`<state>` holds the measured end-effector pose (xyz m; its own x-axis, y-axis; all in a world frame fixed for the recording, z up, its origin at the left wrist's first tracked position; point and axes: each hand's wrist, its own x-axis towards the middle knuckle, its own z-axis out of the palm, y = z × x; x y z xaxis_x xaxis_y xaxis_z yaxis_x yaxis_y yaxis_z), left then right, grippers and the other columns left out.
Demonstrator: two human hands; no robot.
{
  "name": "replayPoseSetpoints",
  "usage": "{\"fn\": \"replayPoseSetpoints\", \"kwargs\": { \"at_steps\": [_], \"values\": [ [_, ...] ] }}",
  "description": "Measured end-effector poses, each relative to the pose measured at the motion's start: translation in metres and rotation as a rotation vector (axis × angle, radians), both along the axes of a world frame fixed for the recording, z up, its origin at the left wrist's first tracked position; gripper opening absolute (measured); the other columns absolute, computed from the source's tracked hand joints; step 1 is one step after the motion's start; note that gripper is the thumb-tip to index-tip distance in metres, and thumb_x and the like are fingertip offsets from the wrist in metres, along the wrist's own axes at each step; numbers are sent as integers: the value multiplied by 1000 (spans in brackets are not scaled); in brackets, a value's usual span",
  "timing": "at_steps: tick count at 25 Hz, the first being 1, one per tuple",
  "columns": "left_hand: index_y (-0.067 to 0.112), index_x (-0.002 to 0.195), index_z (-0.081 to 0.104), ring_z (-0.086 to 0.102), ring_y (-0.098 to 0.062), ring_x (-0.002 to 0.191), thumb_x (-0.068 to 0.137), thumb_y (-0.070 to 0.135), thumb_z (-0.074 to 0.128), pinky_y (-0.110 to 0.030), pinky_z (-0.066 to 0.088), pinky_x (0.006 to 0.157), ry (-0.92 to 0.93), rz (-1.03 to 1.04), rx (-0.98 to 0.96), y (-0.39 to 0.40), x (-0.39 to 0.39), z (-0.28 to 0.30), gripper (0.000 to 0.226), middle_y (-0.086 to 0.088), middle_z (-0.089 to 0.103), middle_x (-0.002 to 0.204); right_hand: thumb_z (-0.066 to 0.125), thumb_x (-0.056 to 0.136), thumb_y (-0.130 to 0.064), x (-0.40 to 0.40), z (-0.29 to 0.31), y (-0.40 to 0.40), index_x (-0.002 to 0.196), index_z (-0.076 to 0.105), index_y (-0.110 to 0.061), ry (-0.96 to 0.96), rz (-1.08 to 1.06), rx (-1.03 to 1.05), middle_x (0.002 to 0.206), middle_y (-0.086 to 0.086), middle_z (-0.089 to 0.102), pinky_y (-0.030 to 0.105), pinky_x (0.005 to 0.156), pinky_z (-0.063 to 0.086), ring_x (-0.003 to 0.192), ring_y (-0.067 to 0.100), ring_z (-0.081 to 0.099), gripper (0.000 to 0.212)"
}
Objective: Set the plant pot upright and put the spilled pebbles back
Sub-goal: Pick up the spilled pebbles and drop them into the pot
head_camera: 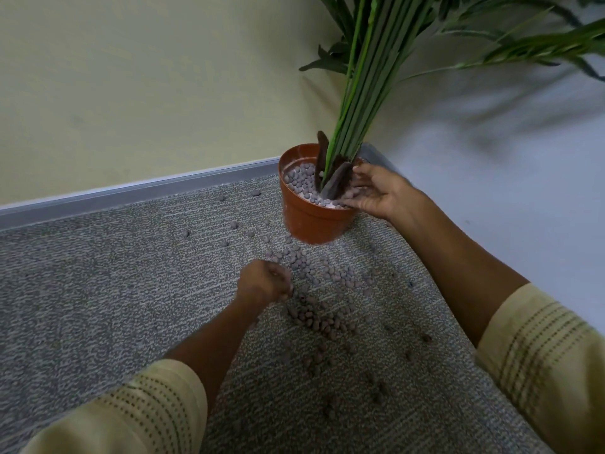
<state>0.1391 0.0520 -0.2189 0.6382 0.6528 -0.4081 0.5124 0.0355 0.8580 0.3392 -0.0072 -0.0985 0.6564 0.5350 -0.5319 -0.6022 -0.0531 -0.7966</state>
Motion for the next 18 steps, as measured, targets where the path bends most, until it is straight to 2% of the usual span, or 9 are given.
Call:
{"fn": "replayPoseSetpoints", "kwargs": {
  "at_steps": [1, 2, 3, 4, 6, 9, 12, 15, 18],
  "values": [
    [-3, 80, 67, 67, -22, 60, 80, -10, 63, -26, 60, 62, -95, 108, -224, 1, 3, 6, 9, -17, 67, 84, 48, 94, -7, -1, 1, -3, 101, 52, -2, -3, 0, 10, 101, 15, 57, 33, 91, 52, 77, 12, 56, 9],
    [-6, 87, 65, 67, -18, 58, 82, -11, 61, -23, 60, 58, -157, 176, -382, 3, 6, 13, 8, -17, 65, 84, 48, 94, -5, -2, 1, -5, 96, 52, -1, -18, 0, 16, 101, 18, 59, 34, 75, 59, 78, 19, 61, 6],
    [-9, 95, 63, 67, -16, 61, 84, -10, 58, -22, 59, 58, -198, 220, -498, 4, 10, 20, 12, -15, 64, 85, 48, 93, -3, -4, 0, -8, 92, 53, -2, -52, -4, 8, 98, 20, 60, 33, 61, 60, 74, 23, 65, 5],
    [-10, 101, 61, 67, -16, 69, 86, -9, 56, -22, 60, 60, -238, 254, -596, 5, 12, 30, 16, -14, 62, 88, 48, 92, -1, -7, -3, -9, 89, 54, -4, -119, -9, -29, 93, 18, 62, 29, 54, 59, 67, 22, 67, 7],
    [-7, 99, 59, 64, -18, 78, 87, -6, 53, -26, 61, 65, -350, 306, -744, 11, 17, 50, 13, -15, 59, 91, 50, 91, -2, -12, -13, -12, 86, 59, -10, -371, -28, -181, 89, 10, 62, 23, 59, 57, 62, 14, 64, 13],
    [-1, 83, 58, 62, -17, 72, 86, -4, 49, -28, 61, 68, -501, 379, -788, 19, 37, 90, 10, -12, 58, 80, 55, 88, -6, -19, -34, -22, 75, 61, -16, -793, -52, -328, 71, -4, 60, 16, 59, 49, 62, 6, 54, 18],
    [0, 73, 51, 52, -14, 61, 88, -6, 42, -24, 58, 75, -496, 396, -697, 18, 68, 129, 19, -10, 52, 69, 59, 86, -6, -21, -52, -40, 82, 67, -9, -1094, 3, -405, 74, -7, 60, 0, 52, 36, 64, -2, 51, 9],
    [-1, 76, 50, 49, -15, 63, 92, -3, 37, -28, 53, 82, -474, 397, -682, 18, 82, 134, 21, -10, 50, 73, 56, 84, 2, -12, -68, -59, 85, 70, -6, -1178, 215, -501, 81, -1, 63, -4, 53, 37, 63, -3, 50, 16],
    [-1, 93, 50, 45, -21, 79, 91, -1, 42, -31, 54, 91, -480, 478, -736, 20, 80, 117, 8, -11, 43, 86, 49, 85, 4, -6, -84, -71, 95, 70, -5, -1140, 444, -611, 95, 9, 69, 9, 62, 42, 73, 10, 58, 25]
  ]
}}
